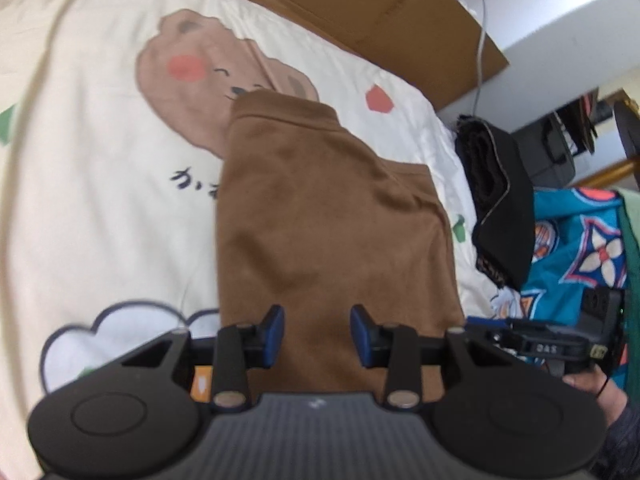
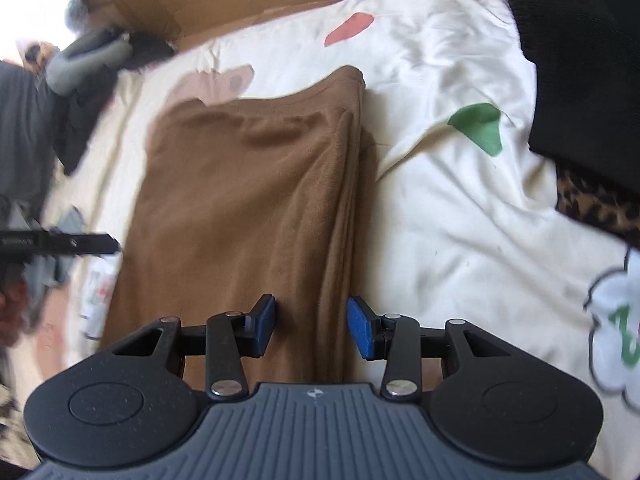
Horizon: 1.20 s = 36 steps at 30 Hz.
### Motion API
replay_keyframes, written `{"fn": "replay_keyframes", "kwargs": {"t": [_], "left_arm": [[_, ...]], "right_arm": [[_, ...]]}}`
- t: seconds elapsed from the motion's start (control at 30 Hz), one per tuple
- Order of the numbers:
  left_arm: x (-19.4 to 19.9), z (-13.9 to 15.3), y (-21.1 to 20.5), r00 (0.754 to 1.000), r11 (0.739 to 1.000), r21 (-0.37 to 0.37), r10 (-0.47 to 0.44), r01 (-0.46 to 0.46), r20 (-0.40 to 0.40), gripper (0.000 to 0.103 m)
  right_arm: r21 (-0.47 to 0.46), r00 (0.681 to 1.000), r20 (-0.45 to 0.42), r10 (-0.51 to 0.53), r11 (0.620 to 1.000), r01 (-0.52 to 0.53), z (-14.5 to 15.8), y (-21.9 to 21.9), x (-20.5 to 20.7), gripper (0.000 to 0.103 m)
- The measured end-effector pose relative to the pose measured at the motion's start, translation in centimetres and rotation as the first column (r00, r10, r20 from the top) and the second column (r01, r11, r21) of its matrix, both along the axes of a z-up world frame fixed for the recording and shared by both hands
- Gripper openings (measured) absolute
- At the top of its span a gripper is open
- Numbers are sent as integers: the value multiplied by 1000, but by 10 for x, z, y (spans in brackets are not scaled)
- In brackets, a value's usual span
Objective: Fold clothes
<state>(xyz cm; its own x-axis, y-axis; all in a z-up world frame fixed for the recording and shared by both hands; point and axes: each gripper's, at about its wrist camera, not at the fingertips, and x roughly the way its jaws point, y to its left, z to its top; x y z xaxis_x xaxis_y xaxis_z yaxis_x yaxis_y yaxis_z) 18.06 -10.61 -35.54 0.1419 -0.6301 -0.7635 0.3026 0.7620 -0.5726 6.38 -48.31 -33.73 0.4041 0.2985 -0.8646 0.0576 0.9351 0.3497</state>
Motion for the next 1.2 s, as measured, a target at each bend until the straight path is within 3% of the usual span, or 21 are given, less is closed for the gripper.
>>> {"fn": "replay_keyframes", "kwargs": {"t": [0.07, 0.17, 0.43, 0.67, 0.87, 1.07, 1.13, 1.2], "left_arm": [[7, -9, -5, 1000, 1000, 13, 4, -4, -12, 38], [15, -19, -9, 1000, 999, 44, 8, -7, -24, 38], [32, -11, -14, 1000, 1000, 28, 12, -13, 23, 38], [47, -12, -24, 999, 999, 38, 27, -28, 36, 38], [61, -15, -24, 997, 996, 74, 39, -44, 70, 37], [80, -3, -18, 987, 990, 84, 101, -112, 128, 42], [83, 0, -15, 983, 988, 74, 127, -138, 135, 44], [84, 0, -10, 980, 985, 71, 149, -160, 132, 45]], "right_arm": [[-48, 1000, -9, 6, 999, -7, -9, 0, 6, 47], [-1, 998, -40, -48, 999, 48, -14, -17, 3, 51], [52, 997, 21, -77, 996, 76, 18, -27, 18, 51], [-45, 999, 39, -6, 999, 8, 4, 0, 59, 51], [-148, 998, 44, -52, 987, 58, -5, -22, 68, 50], [-43, 987, 99, -124, 991, 129, 9, -43, 77, 50], [5, 987, 117, -110, 994, 110, 9, -39, 85, 50], [-6, 989, 127, -75, 997, 76, 5, -31, 93, 51]]}}
